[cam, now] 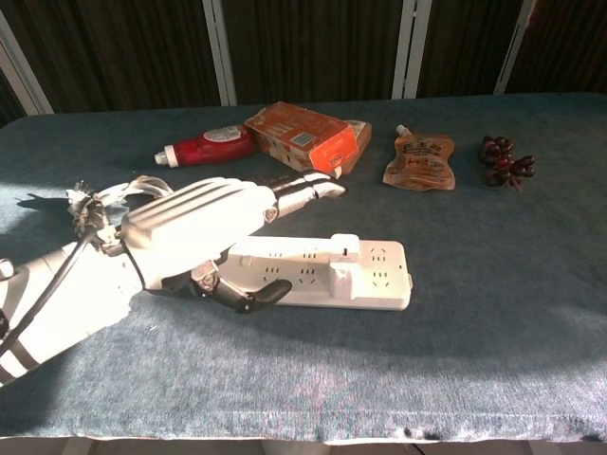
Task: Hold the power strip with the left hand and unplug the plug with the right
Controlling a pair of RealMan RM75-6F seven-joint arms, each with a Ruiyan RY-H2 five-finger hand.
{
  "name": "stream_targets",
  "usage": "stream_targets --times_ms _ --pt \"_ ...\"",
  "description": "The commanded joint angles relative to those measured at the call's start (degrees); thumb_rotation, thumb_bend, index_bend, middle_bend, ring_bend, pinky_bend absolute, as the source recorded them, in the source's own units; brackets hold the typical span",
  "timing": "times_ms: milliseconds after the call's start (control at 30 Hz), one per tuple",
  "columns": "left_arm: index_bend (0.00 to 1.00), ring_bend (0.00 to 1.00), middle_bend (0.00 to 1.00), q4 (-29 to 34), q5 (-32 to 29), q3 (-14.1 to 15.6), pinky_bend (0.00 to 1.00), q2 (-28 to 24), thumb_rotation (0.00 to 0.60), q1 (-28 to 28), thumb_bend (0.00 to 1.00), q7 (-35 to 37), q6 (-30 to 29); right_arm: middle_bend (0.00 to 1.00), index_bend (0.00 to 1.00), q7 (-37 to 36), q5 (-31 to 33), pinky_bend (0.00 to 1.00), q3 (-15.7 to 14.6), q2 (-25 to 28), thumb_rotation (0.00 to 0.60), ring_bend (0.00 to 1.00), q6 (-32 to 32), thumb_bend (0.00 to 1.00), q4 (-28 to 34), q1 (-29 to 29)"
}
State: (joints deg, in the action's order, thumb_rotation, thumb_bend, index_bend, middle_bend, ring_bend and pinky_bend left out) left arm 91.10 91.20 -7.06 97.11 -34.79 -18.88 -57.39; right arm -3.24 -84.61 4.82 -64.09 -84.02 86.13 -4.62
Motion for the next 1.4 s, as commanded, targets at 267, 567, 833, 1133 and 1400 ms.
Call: stream_targets --times_ms 267,567,833,1133,1400 --pt "0.0 0.0 0.0 -8.56 -3.55 -0.19 0.1 8.83 0.598 -2.6 0.4 -5.31 0.55 0.0 0.0 0.32 0.54 0.0 0.26 -0.04 0.6 0.0 0.13 0.1 0.16 -0.12" --pt "0.0 0.0 0.0 -12.57 -7.6 -2.17 0.1 13.78 0.596 -4.94 0.4 -8.74 1.5 0.0 0.0 0.6 1.4 0.0 0.5 -0.03 0.6 0.0 1.26 0.1 0.26 -0.61" --pt "0.0 0.0 0.0 -15.23 -10.34 -1.96 0.11 16.13 0.596 -5.81 0.4 -10.9 1.91 0.0 0.0 1.03 2.01 0.0 0.58 -0.17 0.6 0.0 1.7 0.1 0.21 -0.73" --pt "0.0 0.0 0.0 -20.18 -11.53 -2.4 0.12 19.86 0.599 -7.33 0.4 -11.32 1.54 0.0 0.0 0.22 2.18 0.0 0.57 0.13 0.6 0.0 1.73 0.1 0.34 -0.61" --pt "0.0 0.0 0.0 -23.9 -12.92 -2.52 0.14 21.92 0.6 -7.88 0.4 -13.16 1.04 0.0 0.0 -0.51 2.07 0.0 0.45 0.43 0.6 0.0 1.72 0.1 0.37 -0.49"
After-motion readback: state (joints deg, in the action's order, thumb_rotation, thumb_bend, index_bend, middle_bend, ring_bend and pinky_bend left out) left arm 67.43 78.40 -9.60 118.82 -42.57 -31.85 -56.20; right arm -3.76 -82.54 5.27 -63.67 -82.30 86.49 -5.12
